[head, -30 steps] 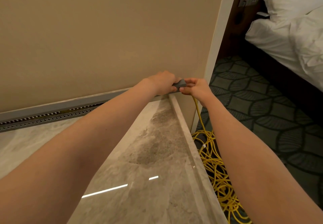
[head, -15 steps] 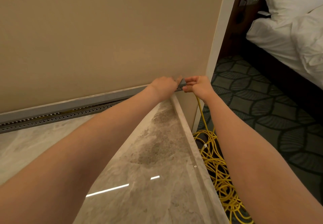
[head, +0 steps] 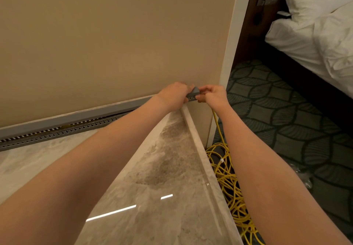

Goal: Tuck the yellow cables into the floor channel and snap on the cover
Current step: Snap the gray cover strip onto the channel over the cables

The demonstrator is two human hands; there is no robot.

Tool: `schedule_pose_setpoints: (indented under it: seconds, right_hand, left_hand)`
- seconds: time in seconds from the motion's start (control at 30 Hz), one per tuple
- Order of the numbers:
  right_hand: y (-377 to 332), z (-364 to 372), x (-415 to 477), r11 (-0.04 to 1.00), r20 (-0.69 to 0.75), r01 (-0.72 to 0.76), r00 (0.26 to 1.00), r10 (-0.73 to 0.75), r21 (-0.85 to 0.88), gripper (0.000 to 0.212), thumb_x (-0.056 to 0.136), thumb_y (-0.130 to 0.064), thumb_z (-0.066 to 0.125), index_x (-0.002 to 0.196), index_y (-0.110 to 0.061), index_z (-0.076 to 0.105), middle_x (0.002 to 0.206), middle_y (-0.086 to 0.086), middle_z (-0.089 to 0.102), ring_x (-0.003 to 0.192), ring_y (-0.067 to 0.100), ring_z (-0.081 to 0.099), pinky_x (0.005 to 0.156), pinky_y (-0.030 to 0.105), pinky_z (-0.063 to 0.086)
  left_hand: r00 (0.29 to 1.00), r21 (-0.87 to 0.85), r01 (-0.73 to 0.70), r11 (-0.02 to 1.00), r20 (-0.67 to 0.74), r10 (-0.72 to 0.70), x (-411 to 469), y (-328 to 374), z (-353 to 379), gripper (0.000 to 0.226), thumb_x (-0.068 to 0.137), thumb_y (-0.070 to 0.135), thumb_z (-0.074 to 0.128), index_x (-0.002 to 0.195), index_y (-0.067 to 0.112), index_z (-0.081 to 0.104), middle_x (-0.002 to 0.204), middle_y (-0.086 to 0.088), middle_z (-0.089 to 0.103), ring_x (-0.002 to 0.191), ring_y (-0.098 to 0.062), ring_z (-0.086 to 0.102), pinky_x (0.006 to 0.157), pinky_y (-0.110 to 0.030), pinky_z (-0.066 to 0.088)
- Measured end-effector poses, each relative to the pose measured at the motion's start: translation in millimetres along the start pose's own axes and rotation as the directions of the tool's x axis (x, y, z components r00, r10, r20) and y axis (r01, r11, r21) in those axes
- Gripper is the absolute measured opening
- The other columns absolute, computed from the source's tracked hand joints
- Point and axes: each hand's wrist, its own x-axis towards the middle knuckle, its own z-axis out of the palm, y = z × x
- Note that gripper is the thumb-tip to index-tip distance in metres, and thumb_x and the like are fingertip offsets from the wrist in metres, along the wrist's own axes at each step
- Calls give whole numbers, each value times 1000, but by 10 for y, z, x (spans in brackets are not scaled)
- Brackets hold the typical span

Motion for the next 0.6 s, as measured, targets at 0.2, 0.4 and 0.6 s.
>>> schedule_pose_setpoints:
  seconds: [0.2, 0.4, 0.6]
  right_hand:
    - [-22, -40, -62, 1000, 68, 9, 998, -10, 18, 37, 81, 10, 62, 118, 5, 60, 118, 27, 64, 98, 27, 63, 66, 14, 51]
    - [-63, -53, -69, 993, 153, 71, 987, -56, -94, 44, 84, 7, 60, 126, -4, 55, 123, 24, 62, 117, 30, 59, 92, 27, 47]
    - [-94, 24, -119, 988, 129, 135, 984, -126, -70, 42, 88, 1, 58, 130, -1, 52, 129, 24, 57, 117, 28, 54, 101, 30, 42]
  left_hand:
    - [994, -160, 51, 986, -91, -66, -14, -6, 27, 41, 87, 8, 54, 127, 13, 56, 114, -20, 58, 106, -36, 57, 88, -39, 48]
    - [984, -222, 106, 969, -119, -135, -1, 60, 80, 49, 88, 6, 51, 136, 16, 50, 122, -22, 54, 112, -38, 55, 93, -38, 46]
    - [980, -177, 93, 980, -160, -122, -16, 16, 115, 54, 91, 11, 52, 143, 20, 41, 123, -21, 52, 114, -37, 52, 92, -39, 45]
